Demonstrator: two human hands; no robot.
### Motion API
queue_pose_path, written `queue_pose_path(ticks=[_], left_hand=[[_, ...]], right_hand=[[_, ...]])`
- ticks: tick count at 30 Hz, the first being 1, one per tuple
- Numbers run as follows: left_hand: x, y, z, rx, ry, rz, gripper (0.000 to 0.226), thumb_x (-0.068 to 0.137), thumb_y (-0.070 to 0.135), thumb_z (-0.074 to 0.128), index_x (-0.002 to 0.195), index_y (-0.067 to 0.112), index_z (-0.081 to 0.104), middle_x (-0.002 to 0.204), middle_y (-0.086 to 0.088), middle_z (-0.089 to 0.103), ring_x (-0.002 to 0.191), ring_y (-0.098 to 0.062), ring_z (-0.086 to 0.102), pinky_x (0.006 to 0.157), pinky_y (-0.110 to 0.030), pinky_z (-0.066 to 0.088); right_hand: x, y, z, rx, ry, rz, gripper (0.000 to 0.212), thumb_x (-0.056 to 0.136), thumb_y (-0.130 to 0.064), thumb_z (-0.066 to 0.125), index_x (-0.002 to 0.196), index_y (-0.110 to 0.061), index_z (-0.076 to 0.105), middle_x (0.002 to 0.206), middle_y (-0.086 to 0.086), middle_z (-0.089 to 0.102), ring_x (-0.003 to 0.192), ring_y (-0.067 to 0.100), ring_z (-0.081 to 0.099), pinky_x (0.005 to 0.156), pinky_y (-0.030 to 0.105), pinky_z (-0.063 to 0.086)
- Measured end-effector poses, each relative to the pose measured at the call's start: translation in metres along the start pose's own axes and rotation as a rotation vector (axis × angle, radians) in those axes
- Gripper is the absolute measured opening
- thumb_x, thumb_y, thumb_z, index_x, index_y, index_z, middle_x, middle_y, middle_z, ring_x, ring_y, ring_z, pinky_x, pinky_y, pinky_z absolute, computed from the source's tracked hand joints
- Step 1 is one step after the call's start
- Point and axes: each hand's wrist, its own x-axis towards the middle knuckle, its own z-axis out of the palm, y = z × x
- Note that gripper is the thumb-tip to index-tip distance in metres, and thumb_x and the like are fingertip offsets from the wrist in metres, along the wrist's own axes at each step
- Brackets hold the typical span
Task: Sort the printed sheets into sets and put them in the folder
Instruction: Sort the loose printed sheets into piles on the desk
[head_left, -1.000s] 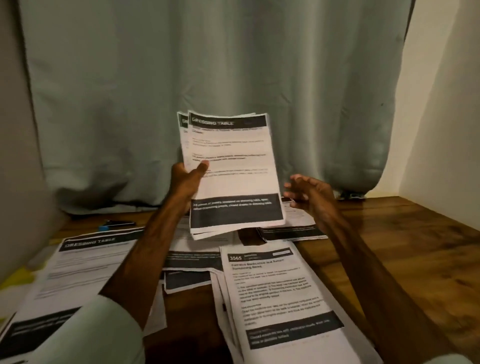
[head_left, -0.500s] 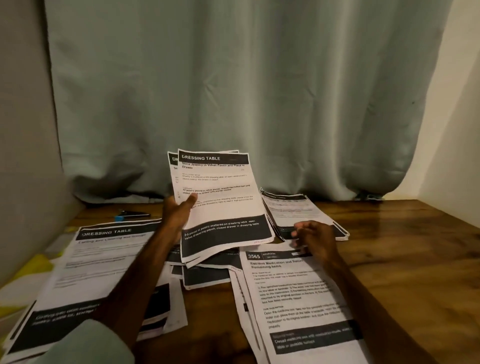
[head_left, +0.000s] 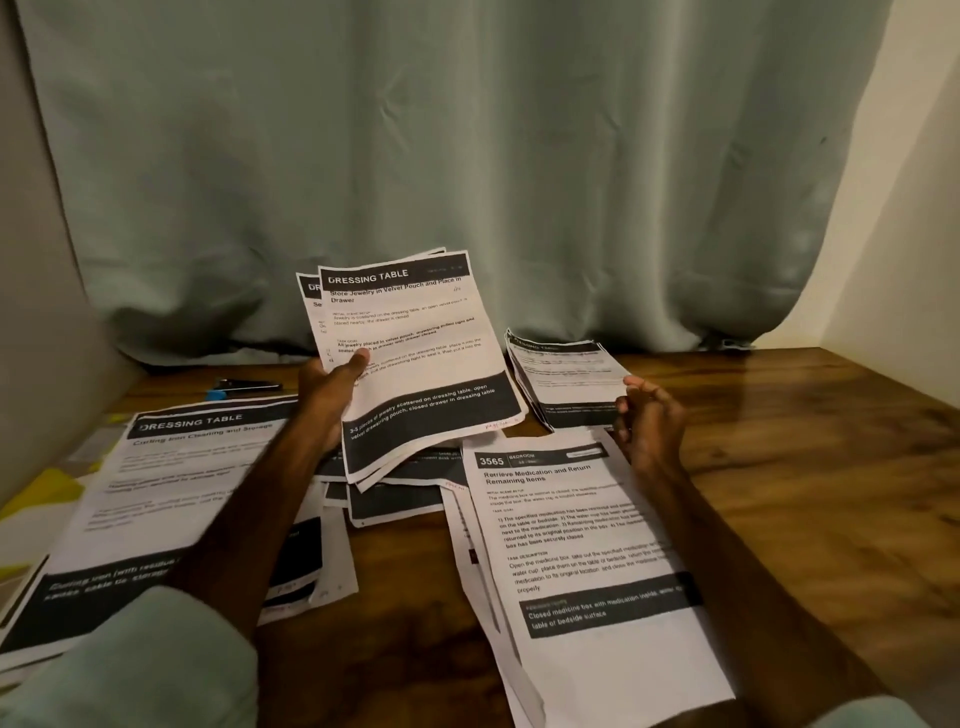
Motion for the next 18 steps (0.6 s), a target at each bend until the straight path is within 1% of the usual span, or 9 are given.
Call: queue_pose_path(ticks=[1,3,6,10,14,16,18], left_hand=[[0.001,-0.001,0.000,-0.001,-0.004,-0.005,0.035,0.095,0.012,0.070,0.129,0.006,0.063,0.128,-0.014,0.069,0.093,-0.023,0.069,0.071,-0.031,0.056],[0.003,-0.002,-0.001,-0.006,-0.009,-0.015,0.035,0.095,0.012,0.070,0.129,0.007,0.063,0.126,-0.013,0.070,0.094,-0.023,0.070,0.073,-0.033,0.056],[0.006,-0.004,-0.002,0.000,-0.014,-0.029,0.035,0.094,0.014,0.071,0.128,0.009,0.064,0.125,-0.012,0.070,0.096,-0.025,0.071,0.073,-0.036,0.057],[0.005,-0.004,0.000,-0.005,-0.019,-0.034,0.035,0.095,0.014,0.071,0.128,0.009,0.064,0.125,-0.012,0.070,0.098,-0.027,0.070,0.077,-0.039,0.057],[0.004,0.004,-0.006,-0.076,-0.058,-0.085,0.028,0.093,0.013,0.073,0.119,0.012,0.067,0.121,-0.011,0.072,0.093,-0.027,0.072,0.072,-0.040,0.059],[0.005,0.014,-0.011,-0.160,-0.142,-0.158,0.032,0.093,0.014,0.072,0.125,0.013,0.066,0.111,-0.010,0.076,0.086,-0.026,0.076,0.066,-0.040,0.061],[0.001,0.024,-0.016,-0.219,-0.224,-0.217,0.034,0.097,0.015,0.065,0.131,0.009,0.062,0.090,-0.007,0.079,0.070,-0.019,0.076,0.054,-0.031,0.060]], right_hand=[[0.002,-0.001,-0.001,0.066,0.019,0.038,0.017,0.100,-0.002,0.050,0.097,-0.011,0.064,0.064,0.006,0.050,0.037,0.008,0.038,0.035,0.018,0.027],[0.005,-0.003,-0.003,0.179,0.043,0.115,0.014,0.098,-0.007,0.051,0.096,-0.013,0.064,0.061,0.002,0.046,0.037,0.008,0.033,0.035,0.017,0.023],[0.006,-0.005,-0.008,0.275,0.024,0.188,0.011,0.097,-0.014,0.052,0.098,-0.017,0.062,0.056,-0.004,0.042,0.038,0.007,0.028,0.036,0.016,0.018],[0.001,-0.009,-0.008,0.281,0.003,0.210,0.011,0.098,-0.017,0.051,0.095,-0.018,0.061,0.054,-0.007,0.041,0.037,0.006,0.028,0.036,0.017,0.016],[0.001,-0.007,-0.003,0.272,-0.029,0.204,0.012,0.097,-0.017,0.055,0.102,-0.015,0.065,0.056,-0.005,0.043,0.038,0.007,0.028,0.036,0.018,0.019],[0.003,-0.005,-0.006,0.243,-0.036,0.184,0.015,0.096,-0.017,0.056,0.105,-0.014,0.068,0.056,-0.004,0.044,0.039,0.008,0.029,0.037,0.019,0.020],[0.004,-0.004,-0.007,0.215,-0.059,0.150,0.017,0.096,-0.016,0.055,0.106,-0.014,0.068,0.057,-0.004,0.043,0.041,0.008,0.029,0.037,0.019,0.019]])
